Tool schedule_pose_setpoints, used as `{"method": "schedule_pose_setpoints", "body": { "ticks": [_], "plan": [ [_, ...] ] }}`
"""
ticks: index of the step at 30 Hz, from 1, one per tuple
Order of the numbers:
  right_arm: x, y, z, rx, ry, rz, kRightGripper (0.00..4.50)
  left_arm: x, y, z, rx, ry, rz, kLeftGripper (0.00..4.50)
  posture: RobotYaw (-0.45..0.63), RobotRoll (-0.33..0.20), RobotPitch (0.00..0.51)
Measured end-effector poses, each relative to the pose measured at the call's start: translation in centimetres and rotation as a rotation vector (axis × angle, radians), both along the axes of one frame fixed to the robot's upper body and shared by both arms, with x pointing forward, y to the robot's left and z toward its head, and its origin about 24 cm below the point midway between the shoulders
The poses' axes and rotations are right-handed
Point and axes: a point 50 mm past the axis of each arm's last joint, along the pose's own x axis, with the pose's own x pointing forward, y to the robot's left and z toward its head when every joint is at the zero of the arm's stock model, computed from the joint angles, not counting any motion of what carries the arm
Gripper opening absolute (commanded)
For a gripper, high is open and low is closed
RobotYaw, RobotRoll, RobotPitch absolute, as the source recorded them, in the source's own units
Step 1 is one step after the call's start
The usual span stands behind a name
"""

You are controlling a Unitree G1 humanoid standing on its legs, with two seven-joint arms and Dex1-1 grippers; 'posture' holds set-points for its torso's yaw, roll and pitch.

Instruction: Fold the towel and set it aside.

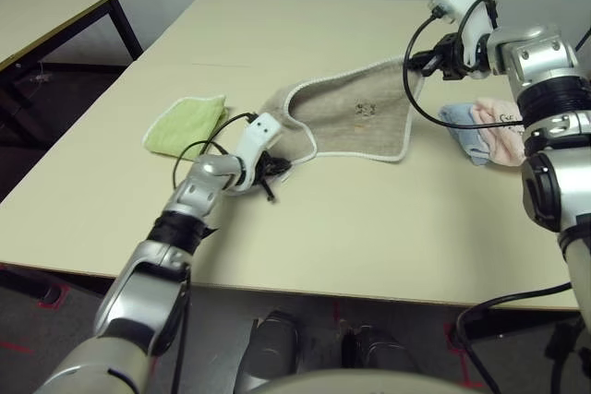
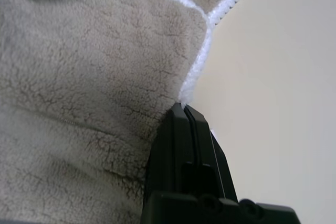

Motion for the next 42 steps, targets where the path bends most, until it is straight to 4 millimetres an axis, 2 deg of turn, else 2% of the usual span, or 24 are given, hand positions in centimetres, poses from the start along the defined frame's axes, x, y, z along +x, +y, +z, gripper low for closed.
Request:
{"method": "schedule_pose_setpoints", "body": {
  "ticks": [5, 6, 8, 11, 18, 20, 26, 29, 33, 39, 42],
  "plan": [
    [-0.6, -0.7, -0.3, -0.029, 0.037, 0.006, 0.00, -2.5, 1.7, 0.8, 0.044, 0.118, -0.066, 0.02, 0.27, 0.000, 0.089],
    [-0.6, -0.7, -0.5, -0.032, 0.046, 0.006, 0.00, -2.6, 1.8, 0.9, 0.045, 0.123, -0.068, 0.22, 0.27, 0.000, 0.089],
    [-0.7, -0.6, -0.8, -0.036, 0.054, 0.009, 0.00, -2.6, 1.6, 1.0, 0.036, 0.115, -0.068, 0.67, 0.26, 0.000, 0.090],
    [-0.7, -0.6, -1.0, -0.040, 0.058, 0.006, 0.00, -1.9, 0.8, 1.6, -0.025, 0.071, -0.036, 1.65, 0.26, 0.000, 0.092],
    [-0.4, -0.5, -1.2, -0.066, 0.002, -0.045, 0.00, -0.2, -2.9, 5.7, -0.177, -0.104, 0.027, 4.05, 0.26, 0.000, 0.096],
    [-0.3, -0.6, -1.2, -0.070, -0.009, -0.054, 0.00, -0.2, -3.7, 5.9, -0.189, -0.107, 0.029, 4.49, 0.26, 0.000, 0.097],
    [0.6, -0.9, -1.3, -0.075, -0.135, -0.113, 0.00, -0.6, -5.4, 4.5, -0.170, -0.061, 0.002, 4.49, 0.25, 0.000, 0.093],
    [1.0, -0.1, 0.4, -0.039, -0.237, -0.102, 0.00, -0.8, -5.8, 4.2, -0.158, -0.058, -0.011, 4.49, 0.25, 0.000, 0.091],
    [1.2, 0.6, 2.4, -0.016, -0.321, -0.081, 0.00, -1.2, -6.9, 2.6, -0.116, -0.040, -0.025, 4.49, 0.25, 0.000, 0.089],
    [1.3, 1.0, 2.0, -0.008, -0.300, -0.066, 0.00, -0.4, -8.0, 1.4, -0.095, -0.078, 0.021, 4.49, 0.25, 0.000, 0.092],
    [1.2, 1.1, 1.9, -0.007, -0.294, -0.057, 0.00, 0.6, -7.8, 1.2, -0.046, -0.130, 0.052, 4.49, 0.24, 0.000, 0.093]
  ]
}}
